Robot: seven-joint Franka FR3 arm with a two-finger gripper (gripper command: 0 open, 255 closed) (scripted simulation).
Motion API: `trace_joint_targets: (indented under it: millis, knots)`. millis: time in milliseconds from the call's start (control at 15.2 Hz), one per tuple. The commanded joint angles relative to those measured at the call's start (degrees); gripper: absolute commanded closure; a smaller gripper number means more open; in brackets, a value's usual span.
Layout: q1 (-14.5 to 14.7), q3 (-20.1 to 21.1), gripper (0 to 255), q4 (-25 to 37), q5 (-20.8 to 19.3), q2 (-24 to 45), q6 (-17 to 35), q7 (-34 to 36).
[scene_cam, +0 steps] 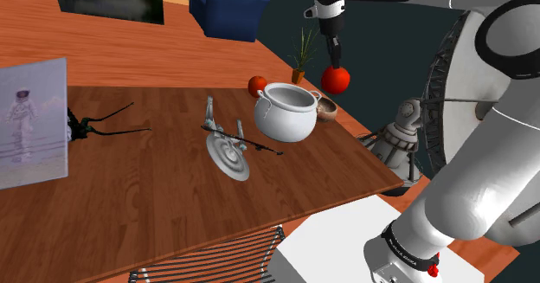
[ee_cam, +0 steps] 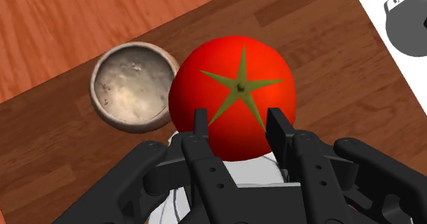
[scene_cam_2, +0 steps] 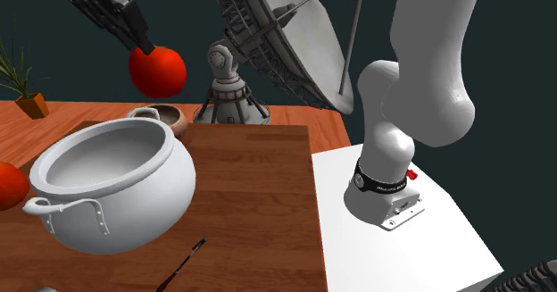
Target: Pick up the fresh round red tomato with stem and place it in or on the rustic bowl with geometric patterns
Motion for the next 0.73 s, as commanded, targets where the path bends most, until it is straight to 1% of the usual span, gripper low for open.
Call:
trace_joint_targets:
  millis: [0, 198, 396, 528, 594, 660]
  knots:
    - [-1.24, -1.1, 255, 4.47, -0.3, 3.18, -0.19, -2.76]
    - [-3.22, -2.56, 255, 11.92, -0.39, 8.3, -0.97, -6.82]
    - [-5.4, -3.86, 255, 21.11, -0.11, 14.41, -2.48, -11.09]
    - [-7.03, -4.65, 255, 28.81, 0.29, 19.36, -4.17, -14.13]
    - [-8.24, -5.16, 255, 35.12, 0.66, 23.29, -5.81, -16.33]
    - [-8.25, -5.04, 255, 33.47, 0.65, 22.72, -4.82, -15.85]
